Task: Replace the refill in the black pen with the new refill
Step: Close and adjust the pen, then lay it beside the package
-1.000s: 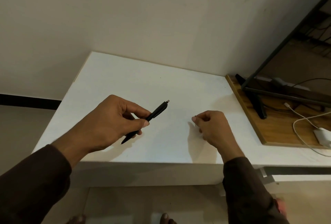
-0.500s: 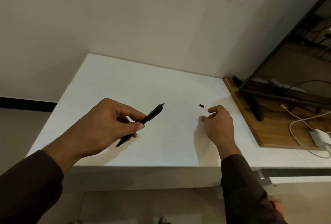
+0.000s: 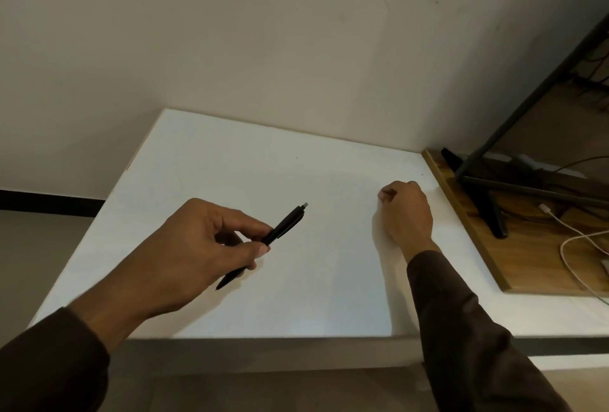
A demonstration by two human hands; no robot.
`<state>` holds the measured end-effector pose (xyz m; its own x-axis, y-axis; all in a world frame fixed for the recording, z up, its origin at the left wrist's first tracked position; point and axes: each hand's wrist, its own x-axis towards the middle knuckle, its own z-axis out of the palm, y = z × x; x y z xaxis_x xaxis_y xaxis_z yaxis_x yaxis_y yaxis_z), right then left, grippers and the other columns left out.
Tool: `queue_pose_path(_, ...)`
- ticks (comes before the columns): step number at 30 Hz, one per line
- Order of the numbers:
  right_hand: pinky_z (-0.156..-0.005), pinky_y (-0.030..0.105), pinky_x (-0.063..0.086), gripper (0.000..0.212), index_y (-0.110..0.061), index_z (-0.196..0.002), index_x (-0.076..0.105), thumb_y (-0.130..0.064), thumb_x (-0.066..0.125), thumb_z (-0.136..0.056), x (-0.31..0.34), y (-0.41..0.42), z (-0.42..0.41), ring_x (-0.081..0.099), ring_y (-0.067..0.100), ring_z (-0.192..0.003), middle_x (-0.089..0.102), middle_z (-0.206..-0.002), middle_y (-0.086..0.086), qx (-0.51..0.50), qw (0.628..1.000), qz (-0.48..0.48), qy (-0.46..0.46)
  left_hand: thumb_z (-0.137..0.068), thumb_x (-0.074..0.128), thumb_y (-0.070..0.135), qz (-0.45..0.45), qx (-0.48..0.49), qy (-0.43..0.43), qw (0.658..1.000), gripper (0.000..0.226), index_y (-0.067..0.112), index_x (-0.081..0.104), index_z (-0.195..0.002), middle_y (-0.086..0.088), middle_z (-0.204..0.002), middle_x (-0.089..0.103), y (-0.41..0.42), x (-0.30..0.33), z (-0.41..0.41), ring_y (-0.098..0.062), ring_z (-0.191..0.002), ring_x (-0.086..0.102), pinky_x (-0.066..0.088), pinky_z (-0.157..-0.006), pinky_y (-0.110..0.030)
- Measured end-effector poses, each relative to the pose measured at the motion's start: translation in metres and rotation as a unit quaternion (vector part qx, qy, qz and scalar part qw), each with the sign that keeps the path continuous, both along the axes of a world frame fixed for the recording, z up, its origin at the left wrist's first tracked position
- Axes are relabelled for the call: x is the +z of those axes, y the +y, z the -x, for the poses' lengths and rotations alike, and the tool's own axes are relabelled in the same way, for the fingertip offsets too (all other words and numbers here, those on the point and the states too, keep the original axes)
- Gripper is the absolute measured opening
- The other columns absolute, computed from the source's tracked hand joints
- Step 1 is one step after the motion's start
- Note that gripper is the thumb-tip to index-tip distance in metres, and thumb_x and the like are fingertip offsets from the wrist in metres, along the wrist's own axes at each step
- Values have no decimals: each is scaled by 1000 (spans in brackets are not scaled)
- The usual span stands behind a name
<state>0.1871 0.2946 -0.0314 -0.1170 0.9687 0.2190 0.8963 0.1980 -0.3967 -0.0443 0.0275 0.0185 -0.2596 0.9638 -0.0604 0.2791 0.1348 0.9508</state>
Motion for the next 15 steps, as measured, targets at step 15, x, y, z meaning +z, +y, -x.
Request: queue_pose_path(15,-55,19,54,9,-19,-99,78,-20,69,-98,65,-127,12,64,2,-61,79,-89,-1,79,878,164,443,-87,79,19,-12,21,-10,1000,18,34,84,-94,-3,-73,81,-10,11,-6,-21,-70,80,66,-79,-45)
